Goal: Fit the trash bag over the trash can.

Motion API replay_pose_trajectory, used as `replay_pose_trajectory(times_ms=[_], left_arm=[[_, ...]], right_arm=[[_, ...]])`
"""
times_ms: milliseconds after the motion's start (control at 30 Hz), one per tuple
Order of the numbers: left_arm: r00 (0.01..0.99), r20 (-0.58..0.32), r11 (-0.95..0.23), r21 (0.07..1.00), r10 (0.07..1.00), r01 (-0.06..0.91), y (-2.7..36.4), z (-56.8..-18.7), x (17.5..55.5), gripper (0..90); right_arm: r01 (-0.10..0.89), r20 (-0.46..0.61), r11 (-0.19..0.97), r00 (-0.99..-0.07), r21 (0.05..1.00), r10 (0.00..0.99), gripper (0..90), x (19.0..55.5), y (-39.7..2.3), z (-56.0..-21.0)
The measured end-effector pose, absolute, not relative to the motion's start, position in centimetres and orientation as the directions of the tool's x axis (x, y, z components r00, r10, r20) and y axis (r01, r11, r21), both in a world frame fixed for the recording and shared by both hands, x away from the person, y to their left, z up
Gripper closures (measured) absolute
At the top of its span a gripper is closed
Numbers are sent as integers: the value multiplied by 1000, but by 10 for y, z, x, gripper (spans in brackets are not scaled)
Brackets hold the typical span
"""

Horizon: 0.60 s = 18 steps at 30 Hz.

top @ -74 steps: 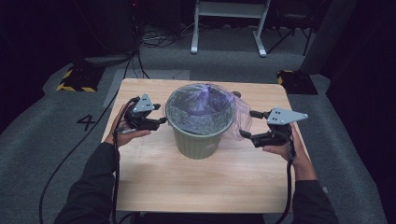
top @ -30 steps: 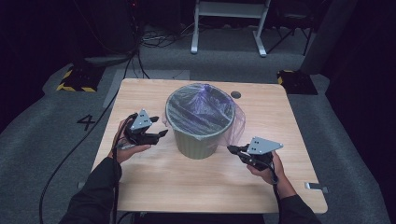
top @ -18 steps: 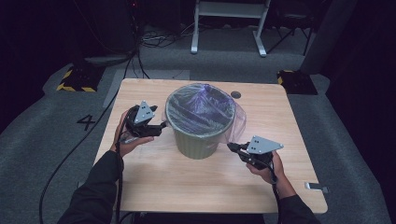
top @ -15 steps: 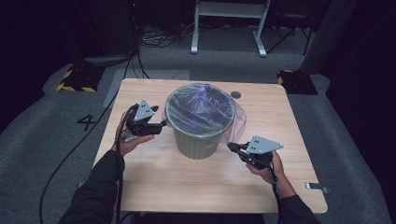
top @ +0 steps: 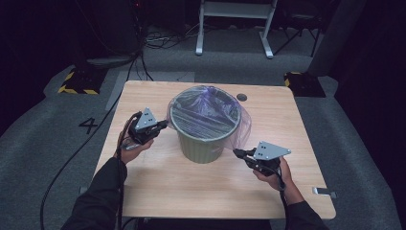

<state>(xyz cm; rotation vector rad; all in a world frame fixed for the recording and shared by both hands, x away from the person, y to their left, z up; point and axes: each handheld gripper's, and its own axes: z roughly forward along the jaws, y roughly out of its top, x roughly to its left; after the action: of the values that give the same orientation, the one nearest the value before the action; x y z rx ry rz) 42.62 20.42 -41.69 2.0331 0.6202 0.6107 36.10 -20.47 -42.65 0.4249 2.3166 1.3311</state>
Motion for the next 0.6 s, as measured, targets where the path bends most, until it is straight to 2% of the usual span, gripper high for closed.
replay_pose_trajectory(times_ms=[233, 333, 433, 600], left_arm=[[771, 199, -496, 852, 605, 170, 209, -424, 409, 900], [783, 221, -527, 836, 581, 155, 210, -430, 400, 900], [788, 242, -573, 803, 566, 164, 208, -440, 397, 900], [797, 217, -587, 784, 563, 200, 205, -455, 401, 900]], right_arm=[[52, -190, 494, -884, 868, 426, 900, 357, -205, -431], [30, -191, 508, -906, 861, 377, 900, 351, -203, -431], [30, -218, 585, -911, 810, 349, 900, 352, -200, -438], [100, -191, 634, -908, 767, 374, 900, 364, -202, -457]])
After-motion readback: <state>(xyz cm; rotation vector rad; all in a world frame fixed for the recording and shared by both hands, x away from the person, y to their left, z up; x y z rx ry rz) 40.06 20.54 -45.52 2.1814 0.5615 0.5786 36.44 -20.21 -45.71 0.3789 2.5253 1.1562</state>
